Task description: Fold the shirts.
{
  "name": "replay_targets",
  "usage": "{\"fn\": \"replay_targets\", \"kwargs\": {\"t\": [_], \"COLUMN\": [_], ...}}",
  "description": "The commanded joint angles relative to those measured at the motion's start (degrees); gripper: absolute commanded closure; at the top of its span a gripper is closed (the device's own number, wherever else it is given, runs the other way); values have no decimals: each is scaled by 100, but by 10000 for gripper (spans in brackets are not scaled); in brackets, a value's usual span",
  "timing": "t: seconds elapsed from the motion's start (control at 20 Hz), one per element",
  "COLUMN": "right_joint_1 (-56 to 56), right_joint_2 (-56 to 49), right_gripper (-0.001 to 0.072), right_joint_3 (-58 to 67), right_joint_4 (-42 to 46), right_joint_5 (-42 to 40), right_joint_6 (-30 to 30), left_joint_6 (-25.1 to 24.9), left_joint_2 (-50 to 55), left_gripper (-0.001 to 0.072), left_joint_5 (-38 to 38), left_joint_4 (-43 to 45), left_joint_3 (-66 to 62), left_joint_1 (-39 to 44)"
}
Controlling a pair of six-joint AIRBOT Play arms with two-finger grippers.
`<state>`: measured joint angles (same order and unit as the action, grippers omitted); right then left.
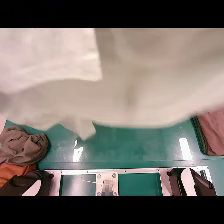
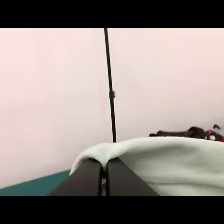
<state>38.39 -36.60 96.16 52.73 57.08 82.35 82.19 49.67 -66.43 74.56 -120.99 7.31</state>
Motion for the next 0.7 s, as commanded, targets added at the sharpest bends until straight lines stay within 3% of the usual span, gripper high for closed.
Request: {"fn": "replay_targets", "kwargs": {"t": [0.0, 0.15, 0.4, 0.65], "right_joint_1": [15, -66, -726, -1268], "right_joint_2": [-118, -343, -1545, -3606], "right_gripper": [694, 694, 693, 694], "right_joint_3": [-782, -2312, -4433, -4544], "right_joint_4": [-122, -802, -839, -892], "right_joint_5": [61, 52, -407, -1169], "right_joint_6": [-94, -682, -1469, -1744], "left_joint_6": [28, 28, -9, -221], "left_joint_2": [-55, 190, 1834, 3978], "left_gripper": [685, 684, 684, 685], "left_joint_5": [-63, -2, 232, 756], "left_joint_4": [146, 107, -2, -304], "left_joint_3": [1154, 2675, 4096, 4057], "left_joint_1": [-4, -4, -4, -26]}}
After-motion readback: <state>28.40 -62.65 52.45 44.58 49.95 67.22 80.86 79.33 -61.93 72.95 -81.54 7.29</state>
